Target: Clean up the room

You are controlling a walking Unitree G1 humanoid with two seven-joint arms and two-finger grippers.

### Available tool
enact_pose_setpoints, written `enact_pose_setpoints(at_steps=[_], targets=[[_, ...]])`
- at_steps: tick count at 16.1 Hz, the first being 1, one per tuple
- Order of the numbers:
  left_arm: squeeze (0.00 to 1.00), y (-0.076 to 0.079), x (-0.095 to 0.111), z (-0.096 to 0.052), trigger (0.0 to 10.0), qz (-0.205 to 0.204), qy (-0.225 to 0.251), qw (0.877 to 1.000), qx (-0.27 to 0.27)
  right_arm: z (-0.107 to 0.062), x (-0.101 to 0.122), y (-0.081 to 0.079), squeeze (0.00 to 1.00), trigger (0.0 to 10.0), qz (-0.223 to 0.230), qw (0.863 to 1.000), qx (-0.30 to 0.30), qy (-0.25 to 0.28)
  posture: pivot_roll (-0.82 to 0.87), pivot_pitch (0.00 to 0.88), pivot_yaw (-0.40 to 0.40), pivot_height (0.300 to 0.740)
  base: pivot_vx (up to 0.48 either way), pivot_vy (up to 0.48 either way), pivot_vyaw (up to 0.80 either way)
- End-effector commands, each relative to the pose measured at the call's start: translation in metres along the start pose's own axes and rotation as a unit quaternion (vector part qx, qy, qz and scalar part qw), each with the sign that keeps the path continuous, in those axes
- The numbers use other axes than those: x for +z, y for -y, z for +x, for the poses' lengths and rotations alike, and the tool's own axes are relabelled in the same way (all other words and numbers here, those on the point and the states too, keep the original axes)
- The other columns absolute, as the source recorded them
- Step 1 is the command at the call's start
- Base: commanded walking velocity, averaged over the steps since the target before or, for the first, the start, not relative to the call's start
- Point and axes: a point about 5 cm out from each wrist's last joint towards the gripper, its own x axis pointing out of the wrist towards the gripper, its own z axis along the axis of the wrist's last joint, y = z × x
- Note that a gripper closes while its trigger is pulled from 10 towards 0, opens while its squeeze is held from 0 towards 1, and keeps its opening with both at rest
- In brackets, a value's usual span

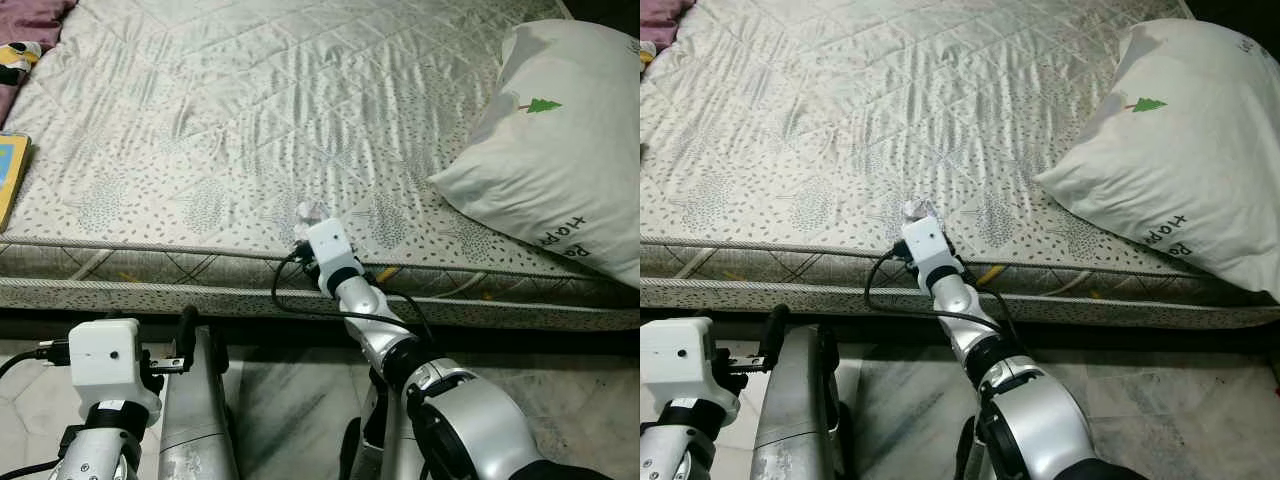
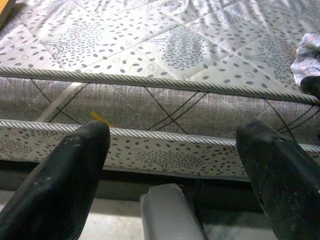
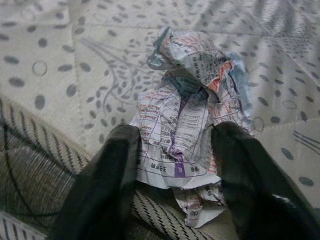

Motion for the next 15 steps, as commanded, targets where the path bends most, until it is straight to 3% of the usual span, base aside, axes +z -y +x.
enact_pose_setpoints(at_steps=[1, 2, 3, 4, 5, 11, 15], targets=[[0.0, -0.001, -0.005, -0.002, 10.0, -0.001, -0.016, 1.0, 0.004, -0.002, -0.009, -0.005, 0.0, 0.0, -0.013, 0.999, 0.004, -0.029, 0.18, 0.262, -0.141, 0.515, 0.0, 0.0, 0.0], [0.0, -0.001, -0.006, -0.001, 10.0, -0.002, -0.016, 1.0, 0.004, -0.003, -0.012, -0.005, 0.0, 0.0, -0.021, 0.999, 0.005, -0.037, 0.18, 0.262, -0.141, 0.515, 0.0, 0.0, 0.0], [0.0, -0.001, -0.006, -0.001, 10.0, -0.002, -0.016, 1.0, 0.005, -0.004, -0.016, -0.007, 0.0, 2.9, -0.027, 0.998, 0.014, -0.049, 0.18, 0.263, -0.142, 0.515, 0.0, 0.0, 0.0], [0.0, -0.001, -0.006, -0.001, 10.0, -0.003, -0.016, 1.0, 0.006, -0.004, -0.018, -0.008, 0.0, 2.6, -0.032, 0.998, 0.018, -0.053, 0.18, 0.263, -0.142, 0.515, 0.0, 0.0, 0.0], [0.0, 0.0, -0.006, 0.0, 10.0, -0.003, -0.017, 1.0, 0.006, -0.005, -0.018, -0.01, 0.0, 0.0, -0.023, 0.998, 0.03, -0.054, 0.18, 0.263, -0.143, 0.515, 0.0, 0.0, 0.0], [0.0, 0.0, -0.006, 0.011, 10.0, -0.004, -0.004, 1.0, 0.007, -0.004, -0.019, -0.001, 0.0, 0.0, -0.002, 0.998, 0.018, -0.06, 0.16, 0.228, -0.15, 0.515, 0.0, 0.0, 0.0], [0.0, -0.001, -0.004, 0.028, 10.0, -0.009, 0.019, 1.0, 0.017, -0.005, -0.024, 0.02, 0.0, 0.0, 0.037, 0.996, -0.005, -0.075, 0.15, 0.162, -0.16, 0.515, 0.0, 0.0, 0.0]])
